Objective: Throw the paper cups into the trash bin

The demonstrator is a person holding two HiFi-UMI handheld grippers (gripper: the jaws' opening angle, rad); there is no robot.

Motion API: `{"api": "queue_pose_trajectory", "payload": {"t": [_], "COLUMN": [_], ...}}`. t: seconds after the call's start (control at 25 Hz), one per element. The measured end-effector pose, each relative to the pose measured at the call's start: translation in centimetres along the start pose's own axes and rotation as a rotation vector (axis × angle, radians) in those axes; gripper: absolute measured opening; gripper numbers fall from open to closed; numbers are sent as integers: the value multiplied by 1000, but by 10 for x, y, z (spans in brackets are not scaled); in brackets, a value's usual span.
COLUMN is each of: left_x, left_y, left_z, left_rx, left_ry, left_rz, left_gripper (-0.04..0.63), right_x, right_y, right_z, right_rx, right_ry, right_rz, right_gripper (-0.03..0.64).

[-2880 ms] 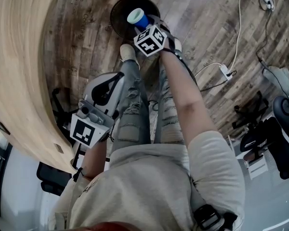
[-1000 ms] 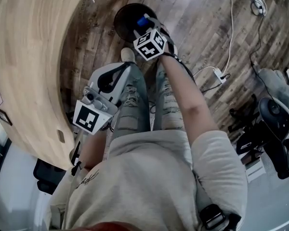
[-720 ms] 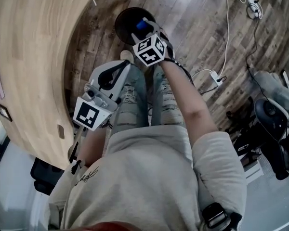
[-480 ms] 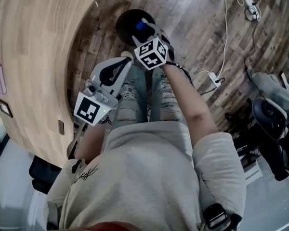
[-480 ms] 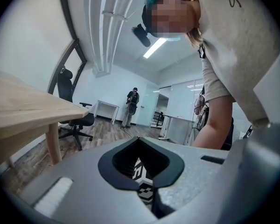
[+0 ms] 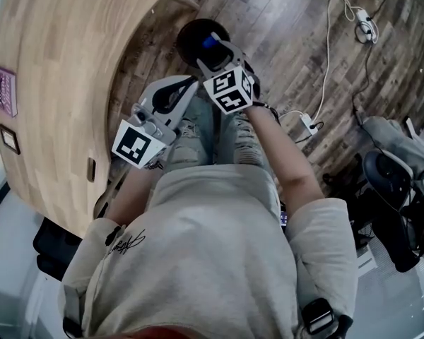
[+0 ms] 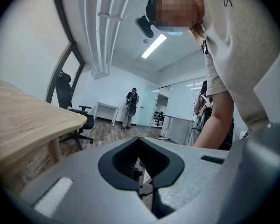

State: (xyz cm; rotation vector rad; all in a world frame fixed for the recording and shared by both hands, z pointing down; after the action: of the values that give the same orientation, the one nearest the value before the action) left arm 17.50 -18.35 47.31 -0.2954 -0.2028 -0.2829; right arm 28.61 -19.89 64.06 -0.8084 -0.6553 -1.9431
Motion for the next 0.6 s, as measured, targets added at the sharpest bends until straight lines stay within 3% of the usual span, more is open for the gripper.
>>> {"api": "queue_pose_trajectory", "payload": {"t": [0.6], "left_x": [-21], "left_y": [5], "left_z": [-54], "left_rx": [56], "left_ry": [83], "left_rz": [-34], "left_gripper": [3], "right_x": [-97], "right_y": [-2], "right_z": [-60], "right_rx": [-32], "right_ry": [163], "right_rz": [55], "right_gripper": [268]}}
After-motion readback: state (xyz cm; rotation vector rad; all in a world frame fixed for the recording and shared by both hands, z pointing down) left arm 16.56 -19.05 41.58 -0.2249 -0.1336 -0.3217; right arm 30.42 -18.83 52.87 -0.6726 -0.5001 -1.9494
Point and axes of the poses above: the fingertips, and each gripper's own axes: x forward along the fingers, y to its right, z out of its underside, the point moved 7 cm from there along -x, backward along the fingers, and after that the axes turned 3 degrees about -y, right-handed, at the moved point
